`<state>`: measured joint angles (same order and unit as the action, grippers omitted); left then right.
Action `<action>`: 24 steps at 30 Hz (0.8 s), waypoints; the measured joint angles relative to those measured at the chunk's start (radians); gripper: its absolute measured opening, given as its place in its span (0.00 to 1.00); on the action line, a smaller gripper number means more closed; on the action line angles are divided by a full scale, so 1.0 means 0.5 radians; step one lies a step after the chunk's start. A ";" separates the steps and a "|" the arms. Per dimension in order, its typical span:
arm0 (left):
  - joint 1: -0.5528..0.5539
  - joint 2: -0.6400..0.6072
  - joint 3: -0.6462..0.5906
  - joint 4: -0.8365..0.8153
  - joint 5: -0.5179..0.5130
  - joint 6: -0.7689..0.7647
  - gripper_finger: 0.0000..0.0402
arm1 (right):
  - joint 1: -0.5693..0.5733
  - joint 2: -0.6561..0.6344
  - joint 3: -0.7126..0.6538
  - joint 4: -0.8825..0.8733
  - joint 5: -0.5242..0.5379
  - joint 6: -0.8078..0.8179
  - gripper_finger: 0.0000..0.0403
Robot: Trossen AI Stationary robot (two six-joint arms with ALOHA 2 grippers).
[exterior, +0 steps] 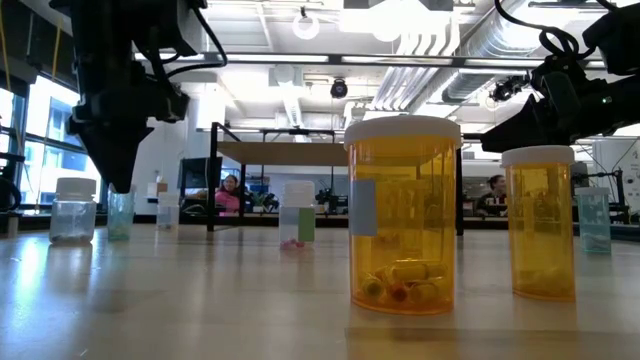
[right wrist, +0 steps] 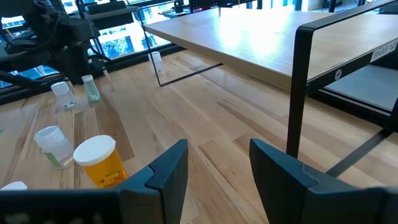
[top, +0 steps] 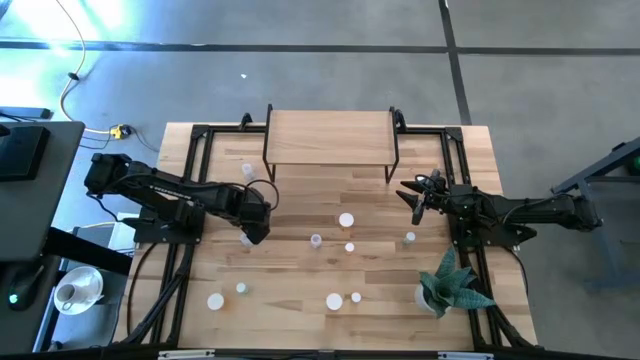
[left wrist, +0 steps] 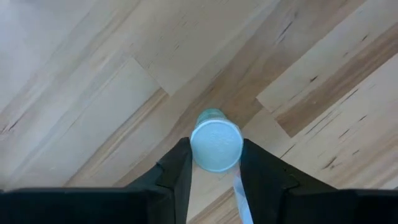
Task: Pick and place medicine bottles onto shelf by color
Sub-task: Put the top left blue pill bottle on the shelf
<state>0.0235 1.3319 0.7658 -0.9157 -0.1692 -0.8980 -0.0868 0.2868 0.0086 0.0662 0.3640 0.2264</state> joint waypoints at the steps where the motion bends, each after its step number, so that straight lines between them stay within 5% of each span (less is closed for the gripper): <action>1: 0.000 -0.001 0.000 0.000 0.000 0.000 0.26 | 0.000 0.000 0.000 0.001 0.000 0.000 0.40; 10: 0.018 0.000 0.129 -0.013 0.002 0.154 0.28 | -0.001 0.000 -0.001 0.000 0.000 0.000 0.40; 24: 0.367 0.000 0.908 -0.232 -0.008 0.776 0.28 | 0.000 0.000 0.000 0.000 0.000 0.000 0.40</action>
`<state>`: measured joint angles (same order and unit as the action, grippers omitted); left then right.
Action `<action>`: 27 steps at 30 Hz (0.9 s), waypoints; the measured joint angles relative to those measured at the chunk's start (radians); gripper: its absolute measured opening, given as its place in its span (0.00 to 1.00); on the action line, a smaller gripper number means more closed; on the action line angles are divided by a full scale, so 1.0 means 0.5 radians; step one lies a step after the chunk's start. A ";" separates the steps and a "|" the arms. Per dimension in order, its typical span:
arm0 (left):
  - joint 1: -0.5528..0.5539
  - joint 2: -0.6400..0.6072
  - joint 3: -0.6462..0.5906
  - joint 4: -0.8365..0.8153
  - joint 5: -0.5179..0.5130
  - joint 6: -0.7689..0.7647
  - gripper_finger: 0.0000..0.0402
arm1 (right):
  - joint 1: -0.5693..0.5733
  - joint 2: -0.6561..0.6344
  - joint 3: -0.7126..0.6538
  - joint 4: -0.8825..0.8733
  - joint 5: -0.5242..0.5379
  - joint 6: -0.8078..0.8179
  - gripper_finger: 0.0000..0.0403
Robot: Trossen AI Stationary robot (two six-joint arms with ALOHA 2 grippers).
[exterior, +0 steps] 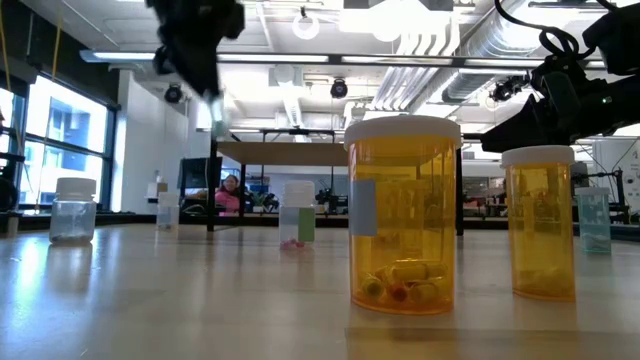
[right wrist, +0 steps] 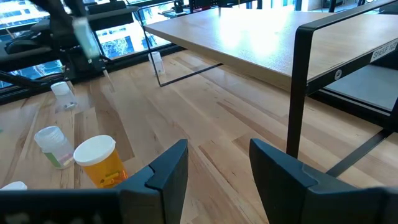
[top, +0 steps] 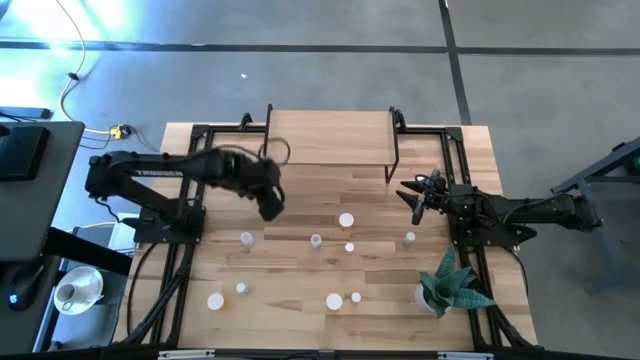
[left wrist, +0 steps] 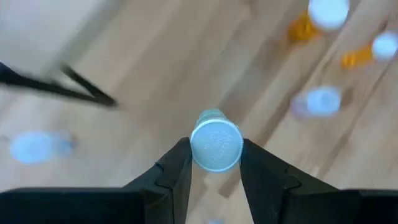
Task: Pick and place medicine bottles onto shelf by color
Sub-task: Put the top left blue pill bottle on the shelf
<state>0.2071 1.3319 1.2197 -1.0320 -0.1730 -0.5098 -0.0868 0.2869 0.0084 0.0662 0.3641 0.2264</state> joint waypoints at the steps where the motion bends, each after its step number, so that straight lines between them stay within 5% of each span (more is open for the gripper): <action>1: 0.045 0.000 0.053 -0.002 -0.017 0.048 0.27 | 0.000 0.000 0.000 0.000 -0.001 0.000 0.40; 17: 1.063 0.216 0.809 -0.001 -0.038 0.626 0.28 | 0.000 0.000 0.000 0.000 0.000 0.000 0.40; 27: 1.315 0.685 1.188 -0.219 0.114 0.660 0.28 | 0.000 0.000 0.000 0.000 -0.001 0.000 0.40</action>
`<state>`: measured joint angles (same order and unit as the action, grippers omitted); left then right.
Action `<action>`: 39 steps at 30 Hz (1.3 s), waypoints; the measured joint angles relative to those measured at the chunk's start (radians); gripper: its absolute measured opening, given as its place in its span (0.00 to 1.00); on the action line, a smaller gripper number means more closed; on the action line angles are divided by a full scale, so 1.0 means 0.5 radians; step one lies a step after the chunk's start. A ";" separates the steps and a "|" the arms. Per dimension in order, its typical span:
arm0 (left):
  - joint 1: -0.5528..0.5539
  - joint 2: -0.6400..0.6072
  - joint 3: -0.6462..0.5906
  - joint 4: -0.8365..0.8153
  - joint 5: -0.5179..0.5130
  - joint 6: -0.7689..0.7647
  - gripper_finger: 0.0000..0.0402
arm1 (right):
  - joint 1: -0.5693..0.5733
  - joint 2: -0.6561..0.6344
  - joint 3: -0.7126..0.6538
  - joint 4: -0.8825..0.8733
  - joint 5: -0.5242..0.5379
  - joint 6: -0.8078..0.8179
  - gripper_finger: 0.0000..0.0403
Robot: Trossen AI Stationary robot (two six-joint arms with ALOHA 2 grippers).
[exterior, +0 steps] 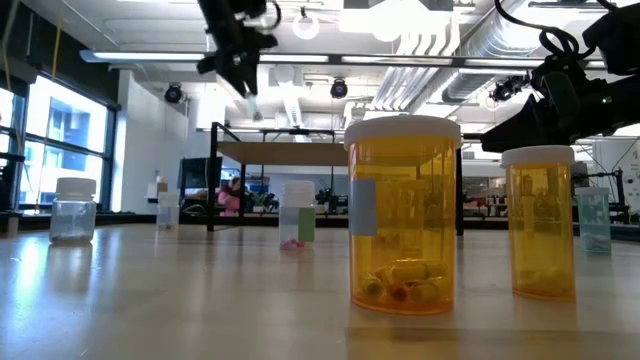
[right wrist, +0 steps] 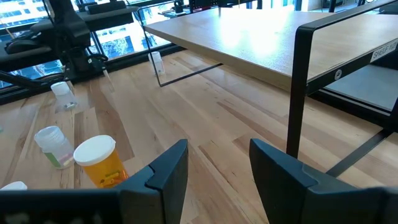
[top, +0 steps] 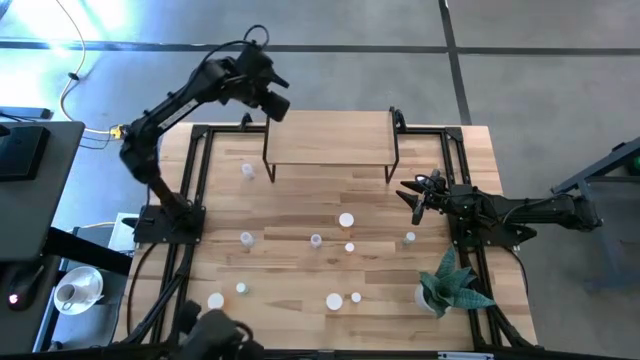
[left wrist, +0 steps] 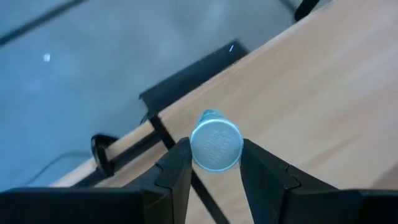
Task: Pick and place medicine bottles onto shelf by color
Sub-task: Put the top left blue pill bottle on the shelf
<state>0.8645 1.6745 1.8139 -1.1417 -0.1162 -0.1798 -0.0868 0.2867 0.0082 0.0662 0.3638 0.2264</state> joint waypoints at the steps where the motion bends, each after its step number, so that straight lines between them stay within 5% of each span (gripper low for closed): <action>1: 0.002 0.036 0.002 -0.009 0.003 -0.001 0.28 | 0.000 0.000 0.000 0.001 0.000 0.000 0.40; 12: -0.066 0.319 0.007 -0.033 0.107 -0.016 0.28 | 0.000 0.000 0.000 0.000 0.000 0.000 0.40; 39: -0.081 0.305 0.007 -0.118 0.082 -0.037 0.28 | 0.000 0.000 0.001 0.000 0.000 0.000 0.40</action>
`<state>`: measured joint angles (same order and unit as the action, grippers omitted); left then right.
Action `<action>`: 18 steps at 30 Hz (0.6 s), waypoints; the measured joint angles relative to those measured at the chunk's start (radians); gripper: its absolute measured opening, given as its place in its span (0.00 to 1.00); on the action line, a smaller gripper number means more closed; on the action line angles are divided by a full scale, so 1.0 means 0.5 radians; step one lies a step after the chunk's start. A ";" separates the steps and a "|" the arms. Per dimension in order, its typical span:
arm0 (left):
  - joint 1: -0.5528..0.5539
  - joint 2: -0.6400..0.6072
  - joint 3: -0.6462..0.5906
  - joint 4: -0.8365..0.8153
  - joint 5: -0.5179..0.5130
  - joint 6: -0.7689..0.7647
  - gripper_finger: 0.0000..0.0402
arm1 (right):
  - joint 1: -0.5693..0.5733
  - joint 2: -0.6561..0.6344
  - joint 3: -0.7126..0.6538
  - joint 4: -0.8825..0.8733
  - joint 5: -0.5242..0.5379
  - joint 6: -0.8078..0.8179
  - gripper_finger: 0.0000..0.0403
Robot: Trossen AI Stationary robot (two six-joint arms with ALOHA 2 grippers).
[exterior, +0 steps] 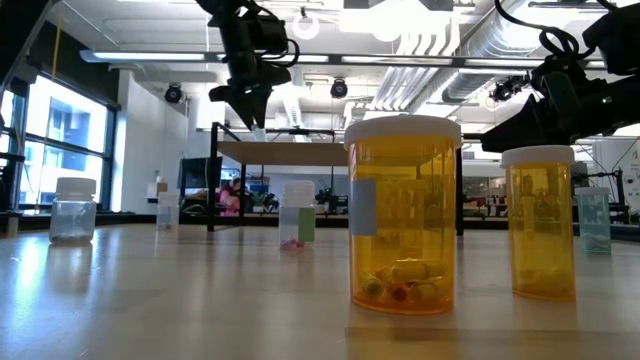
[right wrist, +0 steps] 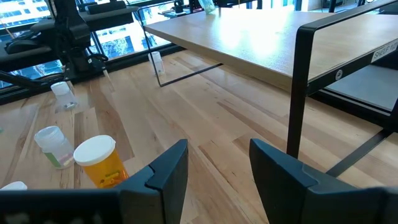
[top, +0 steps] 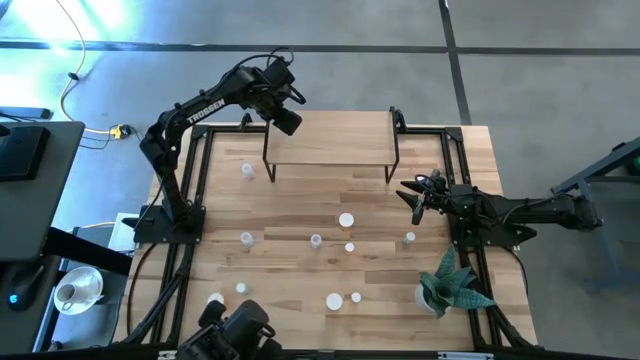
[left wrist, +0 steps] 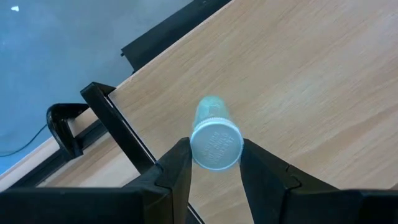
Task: Pick and place medicine bottles onto shelf by color
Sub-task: Put the top left blue pill bottle on the shelf
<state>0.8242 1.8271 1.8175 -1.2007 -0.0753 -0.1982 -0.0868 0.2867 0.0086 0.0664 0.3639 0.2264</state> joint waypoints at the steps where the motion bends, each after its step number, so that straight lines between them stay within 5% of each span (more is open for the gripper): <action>1: 0.000 0.000 0.005 -0.006 0.000 0.000 0.28 | 0.000 0.000 0.000 0.000 0.000 0.000 0.40; 18: -0.032 0.000 0.243 -0.252 -0.011 -0.022 0.28 | 0.000 0.000 0.000 0.000 0.000 0.000 0.40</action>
<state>0.8082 1.8271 1.9388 -1.3265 -0.0807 -0.2092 -0.0870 0.2867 0.0084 0.0662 0.3638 0.2264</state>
